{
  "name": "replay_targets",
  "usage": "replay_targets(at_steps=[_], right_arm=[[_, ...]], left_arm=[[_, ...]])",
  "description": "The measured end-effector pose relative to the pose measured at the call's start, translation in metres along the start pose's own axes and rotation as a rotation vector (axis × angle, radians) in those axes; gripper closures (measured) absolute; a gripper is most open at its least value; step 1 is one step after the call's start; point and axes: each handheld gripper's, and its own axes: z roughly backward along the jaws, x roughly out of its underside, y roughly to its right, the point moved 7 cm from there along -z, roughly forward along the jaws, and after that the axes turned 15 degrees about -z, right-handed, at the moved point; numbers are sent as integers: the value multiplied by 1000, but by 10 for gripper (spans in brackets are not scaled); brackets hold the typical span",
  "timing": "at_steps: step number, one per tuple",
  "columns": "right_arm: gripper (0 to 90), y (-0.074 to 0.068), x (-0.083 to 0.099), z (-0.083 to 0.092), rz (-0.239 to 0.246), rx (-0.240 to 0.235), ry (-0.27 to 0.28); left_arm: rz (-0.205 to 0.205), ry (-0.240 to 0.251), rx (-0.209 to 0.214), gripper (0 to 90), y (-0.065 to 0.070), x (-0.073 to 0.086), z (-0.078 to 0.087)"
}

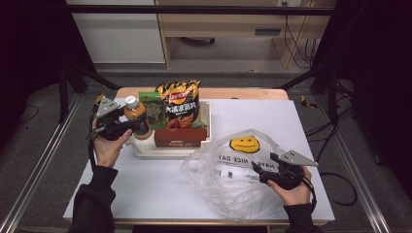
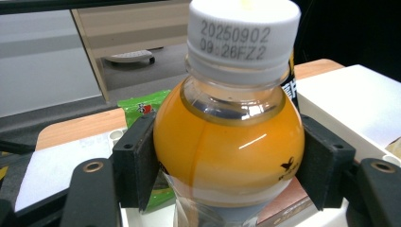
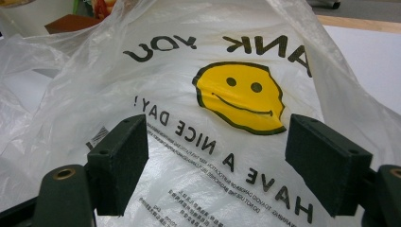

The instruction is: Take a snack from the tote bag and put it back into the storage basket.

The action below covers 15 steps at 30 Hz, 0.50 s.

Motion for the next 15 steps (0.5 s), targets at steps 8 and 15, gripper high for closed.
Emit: replay_targets(at_steps=[8, 15], right_arm=[[222, 0, 1, -1, 2, 0, -6], [222, -1, 2, -2, 5, -2, -9]], left_arm=[[-4, -12, 5, 310, -1, 6, -10], [4, -32, 3, 310, -6, 15, -16]])
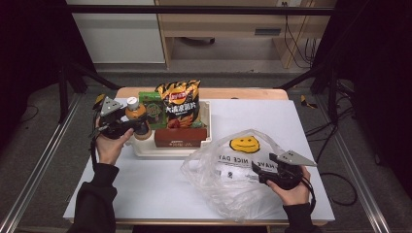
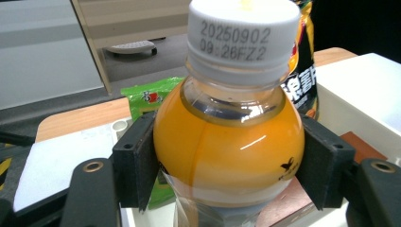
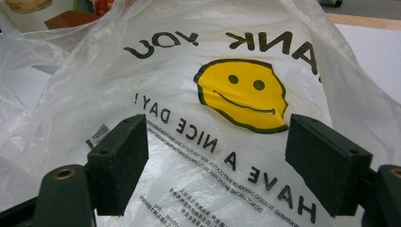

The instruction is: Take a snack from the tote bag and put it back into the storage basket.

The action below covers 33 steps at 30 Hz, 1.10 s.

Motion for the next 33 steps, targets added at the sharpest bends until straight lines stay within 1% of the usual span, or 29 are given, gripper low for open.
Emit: replay_targets(at_steps=[11, 16, 19, 20, 23, 28, 33], right_arm=[[222, 0, 1, -1, 2, 1, -4], [222, 0, 1, -1, 5, 0, -6], [222, -1, 1, -2, 6, 0, -5], [222, -1, 1, -2, 5, 0, -6], [222, 0, 2, -2, 6, 3, -7], [222, -1, 2, -2, 6, 0, -7], [222, 0, 1, -1, 7, 0, -5]], left_arm=[[14, -43, 6, 310, 0, 21, -11], [12, -64, 11, 310, 3, 29, -15], [16, -71, 10, 310, 3, 34, -16], [23, -71, 12, 310, 3, 36, -17], [20, -82, 17, 310, 4, 41, -18], [18, -96, 22, 310, 5, 46, -21], [19, -93, 20, 309, 6, 47, -20]])
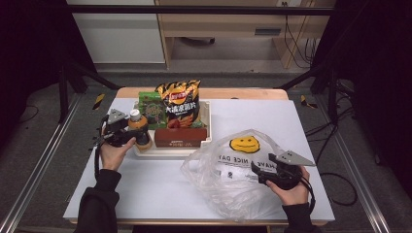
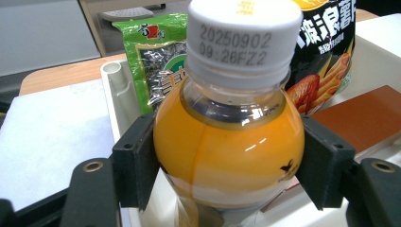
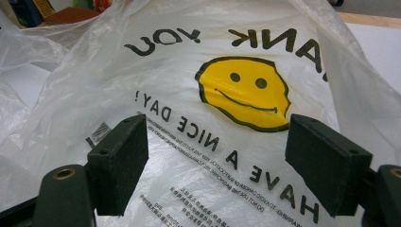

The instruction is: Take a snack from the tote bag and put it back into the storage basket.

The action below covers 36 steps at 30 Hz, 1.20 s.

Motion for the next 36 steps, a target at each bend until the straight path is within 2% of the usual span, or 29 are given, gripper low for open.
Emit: replay_targets(at_steps=[5, 16, 20, 28, 36], right_arm=[[222, 0, 0, 1, 0, 1, 2], [222, -1, -1, 1, 0, 1, 3], [222, -2, -1, 2, 1, -1, 4], [220, -4, -4, 5, 3, -7, 18], [220, -4, -5, 7, -2, -3, 24]], left_arm=[[-1, -7, 8, 309, 2, 5, -3], [13, 13, 10, 303, 2, 9, -1], [-1, -1, 8, 300, 3, 10, 1], [-5, 17, -5, 230, 7, 5, 18], [-13, 31, -5, 213, 15, 12, 42]])
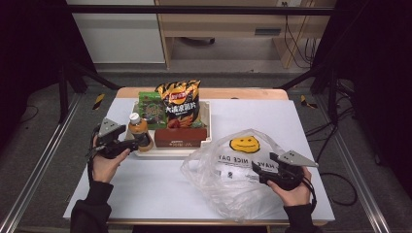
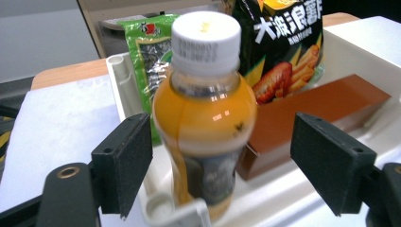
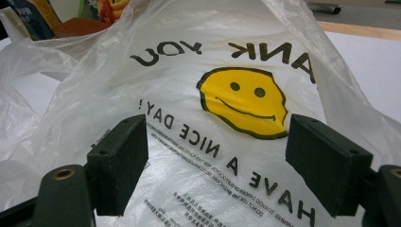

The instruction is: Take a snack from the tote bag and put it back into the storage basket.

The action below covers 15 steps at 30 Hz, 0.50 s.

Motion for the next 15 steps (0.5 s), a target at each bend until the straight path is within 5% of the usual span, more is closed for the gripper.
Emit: replay_targets(at_steps=[15], right_arm=[[219, -2, 2, 2, -3, -11, -7]], left_arm=[[19, -15, 8, 204, 17, 28, 27]])
